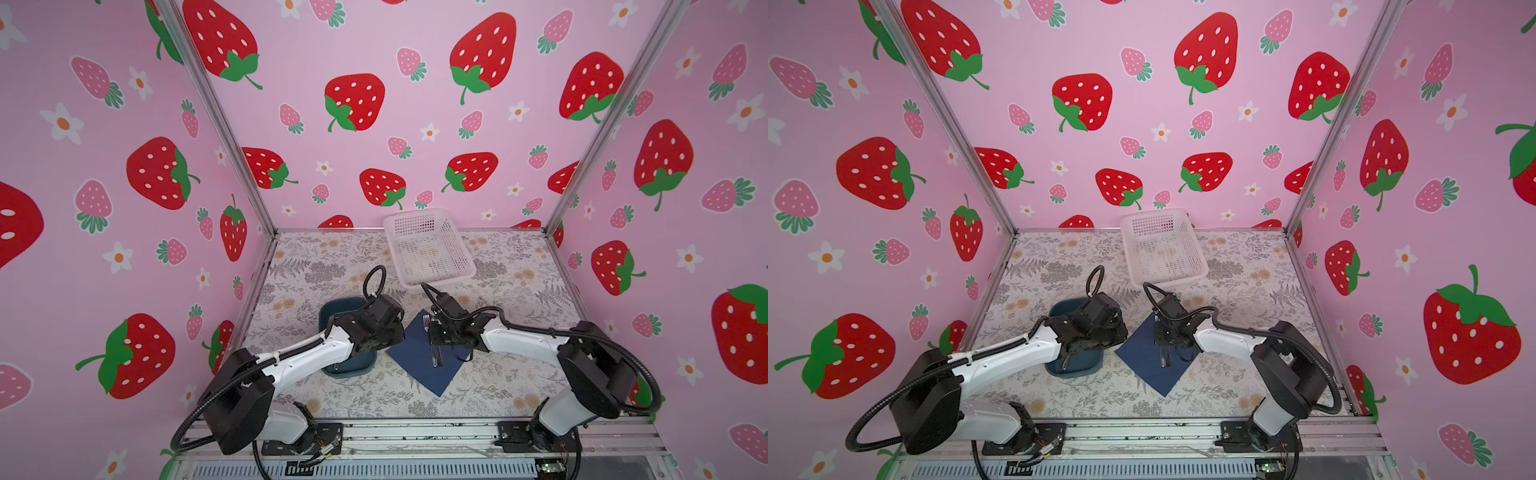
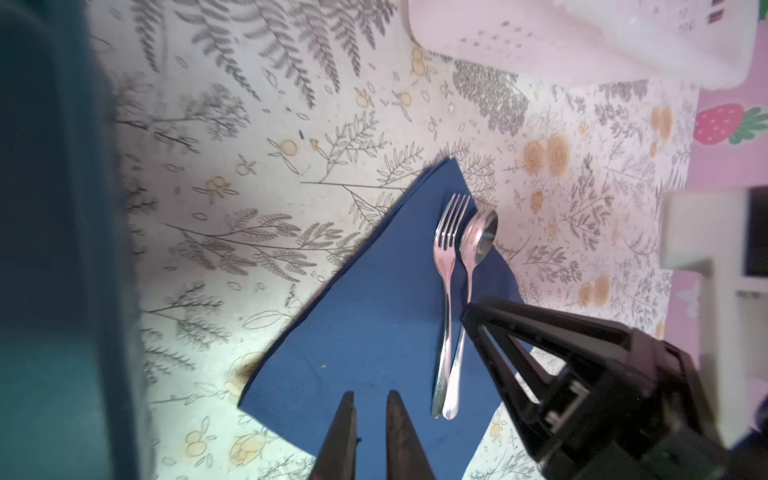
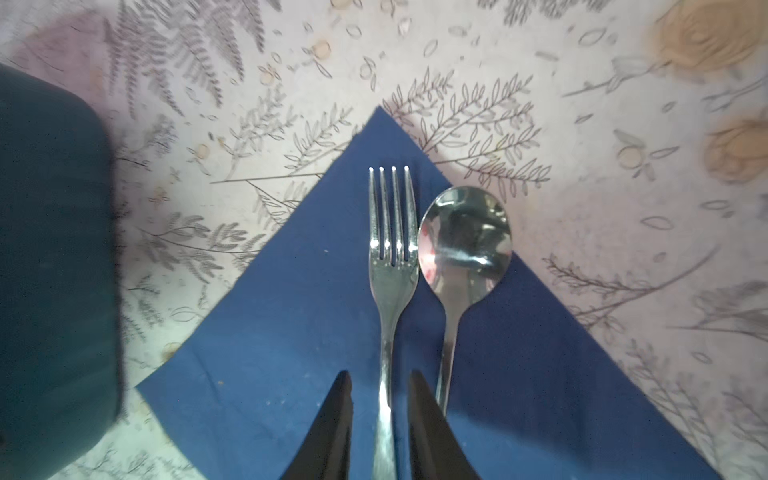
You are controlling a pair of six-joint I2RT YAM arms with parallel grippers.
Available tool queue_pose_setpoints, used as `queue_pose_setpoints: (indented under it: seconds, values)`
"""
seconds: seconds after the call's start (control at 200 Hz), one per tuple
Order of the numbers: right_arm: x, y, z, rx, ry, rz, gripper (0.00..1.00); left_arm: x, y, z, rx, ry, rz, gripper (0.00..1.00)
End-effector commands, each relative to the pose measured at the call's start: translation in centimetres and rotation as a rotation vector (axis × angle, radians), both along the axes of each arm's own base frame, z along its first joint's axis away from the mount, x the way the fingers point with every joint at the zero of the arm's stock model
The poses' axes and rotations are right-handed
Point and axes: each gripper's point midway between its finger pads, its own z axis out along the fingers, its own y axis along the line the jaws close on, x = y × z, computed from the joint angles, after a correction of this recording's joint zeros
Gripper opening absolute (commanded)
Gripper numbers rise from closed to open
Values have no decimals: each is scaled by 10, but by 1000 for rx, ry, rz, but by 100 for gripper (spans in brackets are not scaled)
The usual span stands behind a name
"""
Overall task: Place the utensils on the paper napkin and roll it up
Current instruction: 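Move the left gripper over the teal tray while the right gripper lifts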
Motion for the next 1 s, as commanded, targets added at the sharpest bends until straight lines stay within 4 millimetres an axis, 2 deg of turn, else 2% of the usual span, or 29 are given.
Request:
queue_pose_setpoints:
  seconds: [0.0,0.085,0.18,0.275,0.32,0.41,0.64,0.775,0.995]
  values:
    - [4,-3,37,58,-107,0,34,8,48,14,139,-35,80,20]
    - [6,-5,64,114,-191,6,41,9,78,13,170,-15,114,29]
    - [6,-6,90,176,-268,22,48,6,110,1,191,43,160,32]
    - [4,-2,105,226,-304,53,51,1,125,-12,169,95,166,45]
    - [3,1,109,246,-310,64,51,0,128,-18,147,129,156,46]
    - [0,7,110,275,-302,86,55,-3,133,-29,164,179,138,47]
    - [-4,21,95,287,-231,126,56,-5,147,-44,302,281,80,48]
    - [-5,25,93,290,-219,137,56,-6,154,-54,367,343,51,48]
    - [-5,25,88,279,-209,143,56,-5,149,-70,351,397,10,47]
